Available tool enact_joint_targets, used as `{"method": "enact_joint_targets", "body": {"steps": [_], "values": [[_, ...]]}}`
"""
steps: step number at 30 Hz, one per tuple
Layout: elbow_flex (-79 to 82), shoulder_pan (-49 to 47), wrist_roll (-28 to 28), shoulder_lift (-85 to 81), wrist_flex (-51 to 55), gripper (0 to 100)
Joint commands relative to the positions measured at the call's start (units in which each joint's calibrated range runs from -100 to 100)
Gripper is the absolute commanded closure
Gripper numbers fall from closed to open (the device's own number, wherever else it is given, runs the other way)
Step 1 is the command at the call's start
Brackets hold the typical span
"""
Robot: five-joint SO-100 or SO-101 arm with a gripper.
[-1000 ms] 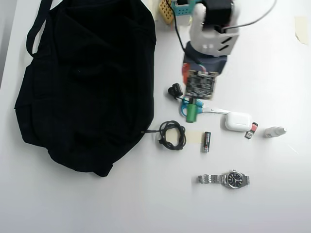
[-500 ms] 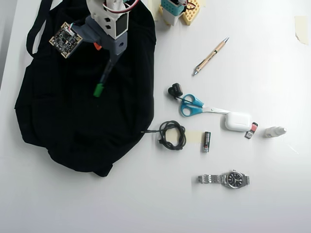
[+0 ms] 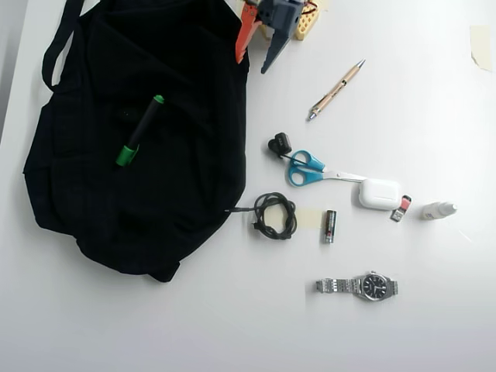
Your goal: Put the whiteboard marker into the black bag
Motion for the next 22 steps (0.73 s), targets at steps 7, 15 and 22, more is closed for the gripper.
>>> {"method": "enact_joint_targets", "body": {"steps": [7, 15, 22], "values": [[17.88, -3.85, 0.49, -1.34, -8.49, 98], [17.88, -3.92, 0.54, -1.34, -8.58, 98], [17.88, -3.77, 0.54, -1.34, -8.58, 98]]}}
